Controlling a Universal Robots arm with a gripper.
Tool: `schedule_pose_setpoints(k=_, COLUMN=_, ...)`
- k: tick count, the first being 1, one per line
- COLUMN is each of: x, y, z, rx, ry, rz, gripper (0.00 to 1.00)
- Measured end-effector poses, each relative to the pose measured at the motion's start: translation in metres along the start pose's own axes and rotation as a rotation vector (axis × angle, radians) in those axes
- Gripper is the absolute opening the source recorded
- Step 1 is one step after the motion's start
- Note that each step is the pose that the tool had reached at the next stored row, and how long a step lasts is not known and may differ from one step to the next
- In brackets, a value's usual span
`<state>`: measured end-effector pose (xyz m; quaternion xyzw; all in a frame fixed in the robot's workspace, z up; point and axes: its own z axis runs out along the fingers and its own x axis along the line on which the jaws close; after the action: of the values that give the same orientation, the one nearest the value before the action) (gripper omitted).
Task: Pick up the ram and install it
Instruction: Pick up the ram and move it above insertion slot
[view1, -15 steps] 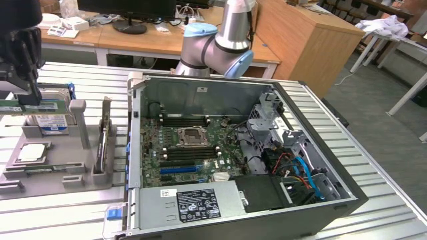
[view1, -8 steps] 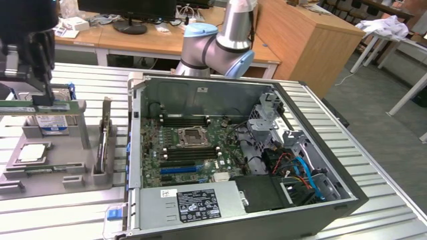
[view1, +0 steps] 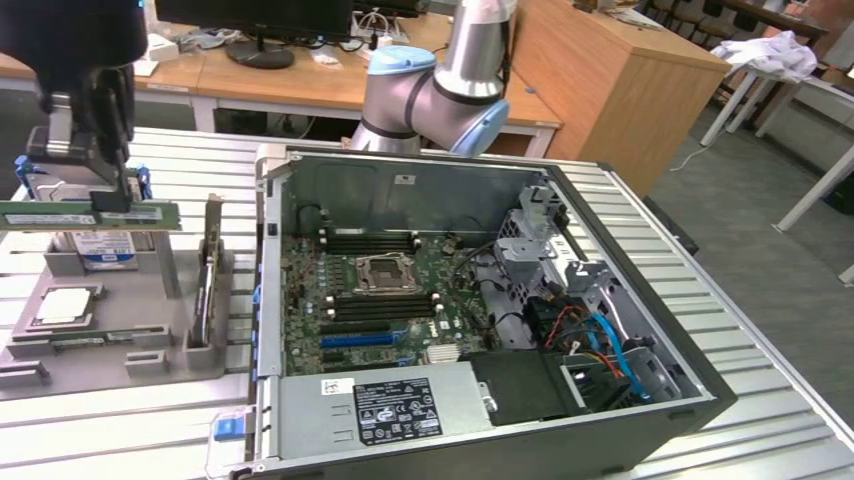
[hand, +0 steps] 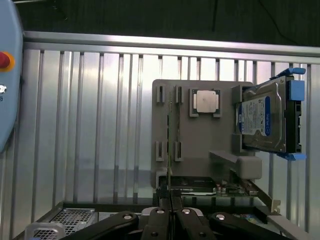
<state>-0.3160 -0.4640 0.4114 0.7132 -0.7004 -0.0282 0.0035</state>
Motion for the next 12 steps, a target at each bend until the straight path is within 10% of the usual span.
schedule_pose_setpoints(k=12, x=0.000, y=-0.0265, z=-0.0012, rx=0.0001, ry=0.0000, rz=0.000, gripper=0.11)
